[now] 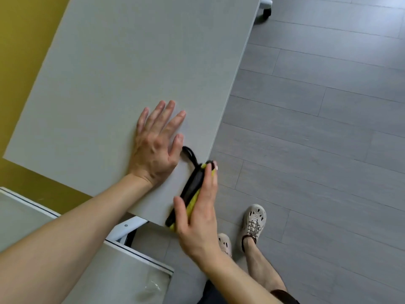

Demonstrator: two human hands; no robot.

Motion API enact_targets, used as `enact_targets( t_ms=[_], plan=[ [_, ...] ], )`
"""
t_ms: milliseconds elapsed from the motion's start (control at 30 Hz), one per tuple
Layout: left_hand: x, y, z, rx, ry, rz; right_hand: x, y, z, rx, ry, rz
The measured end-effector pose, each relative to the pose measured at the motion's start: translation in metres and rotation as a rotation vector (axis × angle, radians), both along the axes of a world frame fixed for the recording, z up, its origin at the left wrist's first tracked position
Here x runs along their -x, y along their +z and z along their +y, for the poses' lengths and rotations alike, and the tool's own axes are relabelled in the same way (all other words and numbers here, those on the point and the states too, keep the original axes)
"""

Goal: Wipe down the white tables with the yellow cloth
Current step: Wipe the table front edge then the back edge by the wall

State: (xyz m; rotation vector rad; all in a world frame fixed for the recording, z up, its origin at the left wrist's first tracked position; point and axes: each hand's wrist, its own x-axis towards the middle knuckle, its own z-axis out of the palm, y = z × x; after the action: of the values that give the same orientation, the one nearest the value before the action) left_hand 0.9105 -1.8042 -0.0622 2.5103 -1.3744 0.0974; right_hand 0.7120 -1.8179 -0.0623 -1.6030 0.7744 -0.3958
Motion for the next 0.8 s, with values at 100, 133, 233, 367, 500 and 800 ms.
enact_targets(
  t_ms=[100,133,233,367,500,800],
  plan=[
    [0.001,-0.001,0.001,0.036,0.02,-0.023,-0.017,-0.004,-0.02,0.016,-0.008,0.013],
    [0.003,0.001,0.002,0.046,0.031,-0.041,-0.034,-0.004,-0.038,0.016,-0.032,0.028],
    [0.011,0.008,0.004,0.053,0.061,-0.112,-0.087,0.001,-0.117,0.075,-0.107,0.092],
    [0.019,0.013,0.018,-0.02,0.077,0.03,-0.106,0.007,-0.15,0.098,-0.116,0.152],
    [0.025,0.029,0.07,-0.224,-0.019,0.157,-0.035,0.001,-0.027,0.028,-0.127,0.084],
    [0.032,0.043,0.112,-0.501,0.086,0.297,-0.069,-0.002,-0.086,0.058,-0.119,0.164]
  ],
)
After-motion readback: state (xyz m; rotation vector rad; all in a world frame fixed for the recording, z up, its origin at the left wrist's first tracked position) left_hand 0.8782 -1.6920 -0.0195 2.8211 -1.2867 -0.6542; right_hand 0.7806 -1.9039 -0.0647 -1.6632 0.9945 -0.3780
